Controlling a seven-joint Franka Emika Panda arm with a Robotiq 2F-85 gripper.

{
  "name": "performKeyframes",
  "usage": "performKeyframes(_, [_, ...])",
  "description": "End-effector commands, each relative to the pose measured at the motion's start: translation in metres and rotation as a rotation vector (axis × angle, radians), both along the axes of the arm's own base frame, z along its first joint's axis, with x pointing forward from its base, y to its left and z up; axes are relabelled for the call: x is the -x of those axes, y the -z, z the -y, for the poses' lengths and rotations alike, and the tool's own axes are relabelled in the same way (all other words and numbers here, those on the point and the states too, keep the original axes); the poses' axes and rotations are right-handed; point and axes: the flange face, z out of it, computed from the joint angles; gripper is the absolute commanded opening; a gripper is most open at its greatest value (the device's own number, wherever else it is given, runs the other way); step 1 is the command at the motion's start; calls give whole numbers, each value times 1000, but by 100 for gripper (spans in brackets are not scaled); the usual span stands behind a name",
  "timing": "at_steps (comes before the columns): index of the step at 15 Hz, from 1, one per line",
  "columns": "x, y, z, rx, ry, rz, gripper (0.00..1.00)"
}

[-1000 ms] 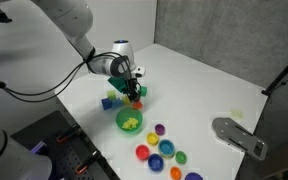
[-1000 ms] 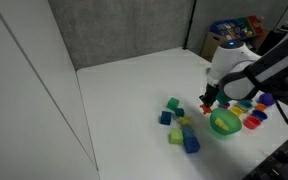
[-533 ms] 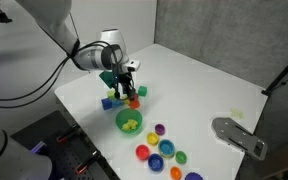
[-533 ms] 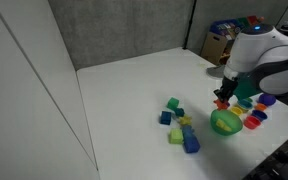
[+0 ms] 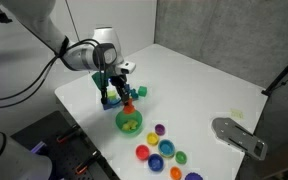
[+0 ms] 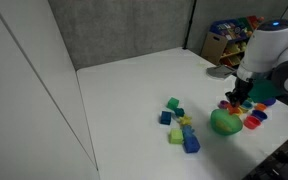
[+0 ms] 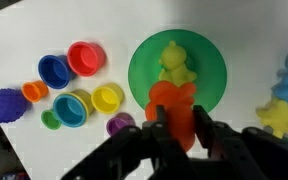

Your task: Put the orange toy in the green bowl

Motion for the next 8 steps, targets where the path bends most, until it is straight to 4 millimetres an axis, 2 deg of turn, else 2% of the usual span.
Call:
performKeyframes(1, [8, -2, 7, -5, 0, -21, 64])
performKeyframes(5, [9, -7, 16, -48, -17, -21, 97])
performKeyframes(8, [9, -20, 19, -135, -100, -26, 100])
